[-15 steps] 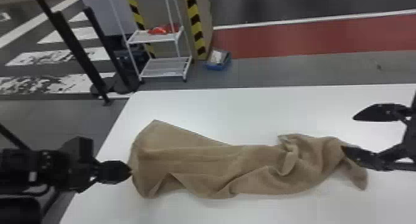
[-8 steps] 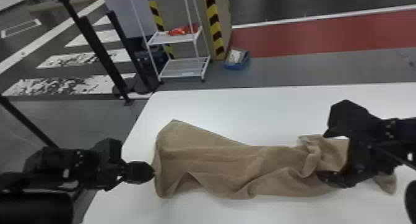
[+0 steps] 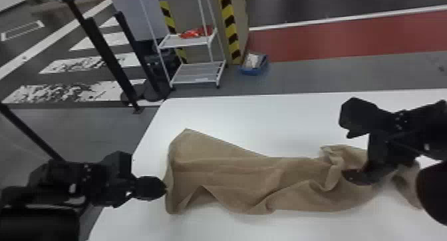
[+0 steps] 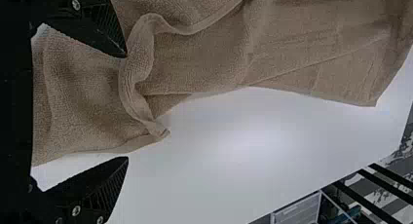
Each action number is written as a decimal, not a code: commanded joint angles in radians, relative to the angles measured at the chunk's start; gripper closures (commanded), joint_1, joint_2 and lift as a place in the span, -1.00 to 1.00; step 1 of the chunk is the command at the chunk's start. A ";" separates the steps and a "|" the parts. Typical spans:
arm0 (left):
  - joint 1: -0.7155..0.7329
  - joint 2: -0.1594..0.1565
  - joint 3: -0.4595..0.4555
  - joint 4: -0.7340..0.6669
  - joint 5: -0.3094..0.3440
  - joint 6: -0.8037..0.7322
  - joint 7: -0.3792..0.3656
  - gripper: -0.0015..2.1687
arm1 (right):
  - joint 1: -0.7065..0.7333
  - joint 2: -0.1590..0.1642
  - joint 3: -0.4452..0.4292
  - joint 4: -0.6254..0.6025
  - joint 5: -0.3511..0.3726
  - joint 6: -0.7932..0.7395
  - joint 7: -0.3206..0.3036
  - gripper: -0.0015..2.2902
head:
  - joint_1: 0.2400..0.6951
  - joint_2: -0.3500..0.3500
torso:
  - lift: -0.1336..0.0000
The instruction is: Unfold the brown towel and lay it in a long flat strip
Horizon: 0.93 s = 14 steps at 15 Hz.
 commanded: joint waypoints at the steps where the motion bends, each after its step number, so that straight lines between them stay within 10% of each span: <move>1: -0.001 0.002 -0.001 0.009 0.000 -0.009 -0.010 0.08 | -0.040 0.007 0.011 0.069 0.025 -0.022 0.003 -0.85 | 1.00 1.00 | -0.74; 5: -0.013 0.005 -0.017 0.015 -0.005 -0.009 -0.010 0.08 | -0.073 0.048 0.056 0.167 0.074 -0.056 0.003 -0.79 | 1.00 1.00 | -0.74; 9: -0.024 0.010 -0.026 0.026 -0.008 -0.009 -0.010 0.08 | -0.096 0.051 0.060 0.184 0.082 -0.053 0.003 -0.33 | 1.00 1.00 | -0.74; 14: -0.027 0.016 -0.032 0.041 -0.009 -0.012 -0.010 0.08 | -0.098 0.044 0.008 0.181 0.055 -0.010 0.003 0.75 | 1.00 1.00 | -0.74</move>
